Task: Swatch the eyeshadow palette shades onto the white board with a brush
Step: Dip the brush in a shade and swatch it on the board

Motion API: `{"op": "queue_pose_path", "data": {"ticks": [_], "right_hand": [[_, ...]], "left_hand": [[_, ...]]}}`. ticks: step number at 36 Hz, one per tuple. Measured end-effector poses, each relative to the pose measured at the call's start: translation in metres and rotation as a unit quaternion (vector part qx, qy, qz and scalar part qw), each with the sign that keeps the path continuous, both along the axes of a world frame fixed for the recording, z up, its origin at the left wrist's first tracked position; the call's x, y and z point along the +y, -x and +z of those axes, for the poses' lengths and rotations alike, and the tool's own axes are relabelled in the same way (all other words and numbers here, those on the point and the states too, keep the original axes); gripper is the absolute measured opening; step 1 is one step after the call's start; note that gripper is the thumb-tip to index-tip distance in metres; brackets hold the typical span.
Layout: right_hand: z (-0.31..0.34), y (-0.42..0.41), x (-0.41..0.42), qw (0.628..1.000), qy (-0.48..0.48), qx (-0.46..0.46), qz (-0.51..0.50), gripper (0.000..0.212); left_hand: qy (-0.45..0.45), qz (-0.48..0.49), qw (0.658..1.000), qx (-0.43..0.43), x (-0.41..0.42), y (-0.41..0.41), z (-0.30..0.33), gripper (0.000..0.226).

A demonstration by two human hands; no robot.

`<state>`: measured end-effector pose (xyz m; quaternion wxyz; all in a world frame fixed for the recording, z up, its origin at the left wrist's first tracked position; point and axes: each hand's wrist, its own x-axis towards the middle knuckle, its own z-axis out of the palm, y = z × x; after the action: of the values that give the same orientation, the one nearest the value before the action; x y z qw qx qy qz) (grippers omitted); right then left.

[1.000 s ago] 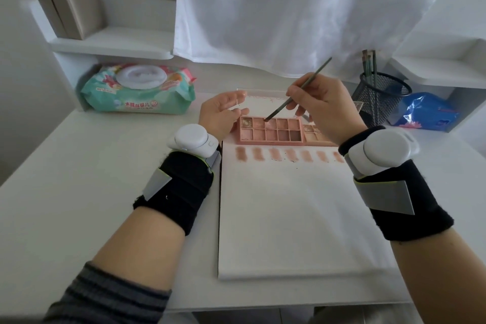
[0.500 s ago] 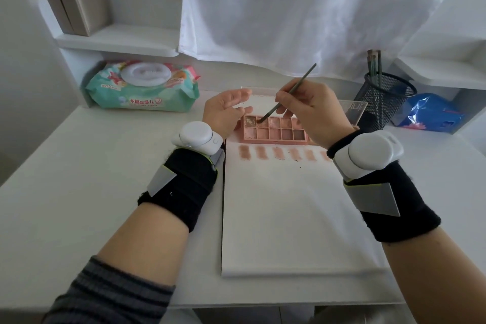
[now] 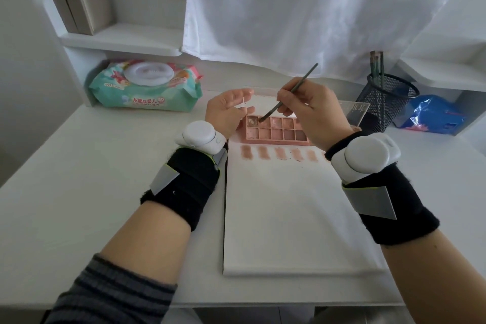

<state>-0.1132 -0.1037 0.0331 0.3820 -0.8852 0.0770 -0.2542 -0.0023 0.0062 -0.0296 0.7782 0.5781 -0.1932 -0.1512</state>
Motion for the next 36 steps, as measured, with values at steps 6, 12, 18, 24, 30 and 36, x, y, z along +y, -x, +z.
{"op": "queue_pose_path", "data": {"ticks": [6,12,18,24,30,36], "right_hand": [[0.002,0.002,-0.001,1.000,0.011,0.009,0.003,0.023],[0.004,0.003,0.001,0.999,0.000,-0.034,-0.010,0.022],[-0.001,0.003,0.002,0.999,0.039,-0.021,-0.019,0.012],[-0.002,0.004,0.005,0.998,0.052,-0.032,-0.026,0.016],[-0.002,0.003,0.004,0.996,0.027,-0.066,-0.052,0.011],[-0.010,0.003,0.004,0.995,0.040,-0.070,-0.059,0.018]], "left_hand": [[-0.007,-0.001,1.000,0.008,0.000,0.001,0.002,0.039],[-0.014,0.001,1.000,0.004,0.001,0.001,0.003,0.040],[-0.021,0.005,1.000,0.008,0.001,0.001,0.003,0.037],[-0.011,0.002,1.000,0.015,0.002,0.002,0.003,0.038],[-0.015,0.003,1.000,0.019,0.002,0.000,0.004,0.038],[-0.009,-0.002,1.000,0.023,0.002,0.001,0.004,0.040]]}}
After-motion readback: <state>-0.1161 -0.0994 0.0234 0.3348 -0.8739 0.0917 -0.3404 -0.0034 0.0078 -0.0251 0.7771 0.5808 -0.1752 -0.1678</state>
